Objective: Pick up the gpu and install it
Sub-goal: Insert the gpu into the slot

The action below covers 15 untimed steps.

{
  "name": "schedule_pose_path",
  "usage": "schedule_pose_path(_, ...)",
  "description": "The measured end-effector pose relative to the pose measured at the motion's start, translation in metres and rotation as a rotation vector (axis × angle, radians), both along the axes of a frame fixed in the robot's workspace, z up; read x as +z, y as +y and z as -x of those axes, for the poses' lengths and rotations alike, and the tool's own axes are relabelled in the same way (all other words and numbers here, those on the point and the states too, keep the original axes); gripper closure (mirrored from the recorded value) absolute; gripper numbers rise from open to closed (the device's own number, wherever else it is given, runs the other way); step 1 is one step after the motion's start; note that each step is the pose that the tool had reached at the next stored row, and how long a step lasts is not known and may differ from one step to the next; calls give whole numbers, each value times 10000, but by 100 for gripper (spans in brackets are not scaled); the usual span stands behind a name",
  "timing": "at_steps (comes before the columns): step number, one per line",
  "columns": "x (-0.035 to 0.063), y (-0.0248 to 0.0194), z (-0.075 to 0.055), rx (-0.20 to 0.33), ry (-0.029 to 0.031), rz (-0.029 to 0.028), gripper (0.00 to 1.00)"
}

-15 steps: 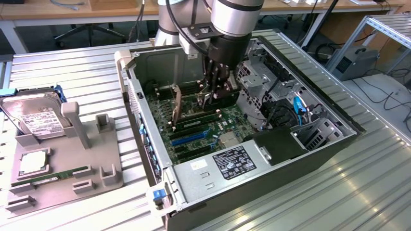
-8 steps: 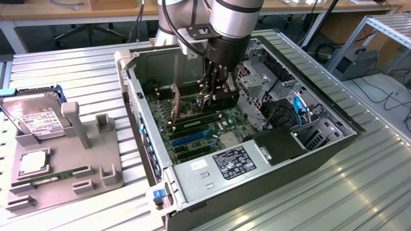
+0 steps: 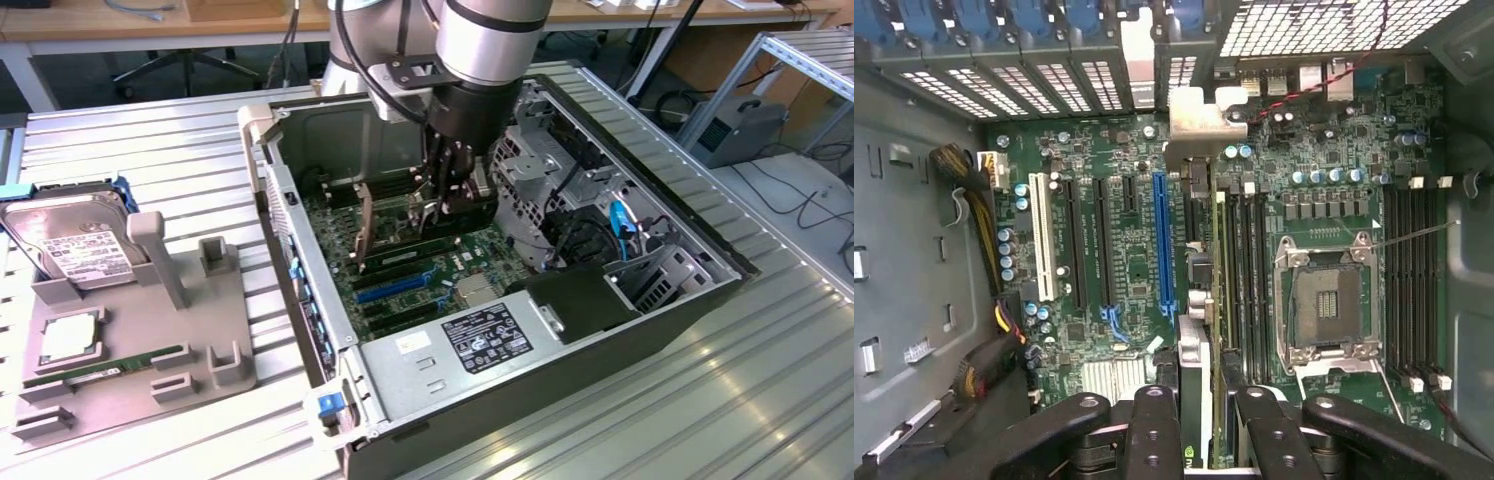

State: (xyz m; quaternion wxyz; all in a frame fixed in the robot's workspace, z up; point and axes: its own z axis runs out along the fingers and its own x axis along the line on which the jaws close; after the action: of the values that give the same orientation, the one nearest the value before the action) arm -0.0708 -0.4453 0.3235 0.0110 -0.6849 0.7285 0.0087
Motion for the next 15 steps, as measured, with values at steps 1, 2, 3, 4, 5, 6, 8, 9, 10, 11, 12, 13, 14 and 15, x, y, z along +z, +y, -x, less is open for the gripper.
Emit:
schedule_pose_path(1,-2,-4,2,0,0,-1,73)
schedule_pose_path(2,-5,-9,4,1,-1,-1,73)
schedule_pose_path(3,-7,-12,6,2,0,0,73)
schedule_pose_path(4,-10,-15,8,2,0,0,73)
schedule_pose_path(5,-13,-19,10,1,0,0,73)
schedule_pose_path(6,-16,-22,13,1,0,0,73)
schedule_pose_path(8,-25,-34,18,1,0,0,73)
schedule_pose_path(9,-26,-37,20,1,0,0,73)
schedule_pose_path(10,-28,-39,21,1,0,-1,73)
schedule_pose_path(11,-31,-42,23,1,0,-1,73)
schedule_pose_path(12,-33,-45,24,0,0,0,73)
schedule_pose_path(13,-35,-47,25,-1,0,-1,73)
schedule_pose_path(14,-36,-49,25,-1,-1,-1,73)
schedule_pose_path(15,-38,-51,25,0,-1,-1,73)
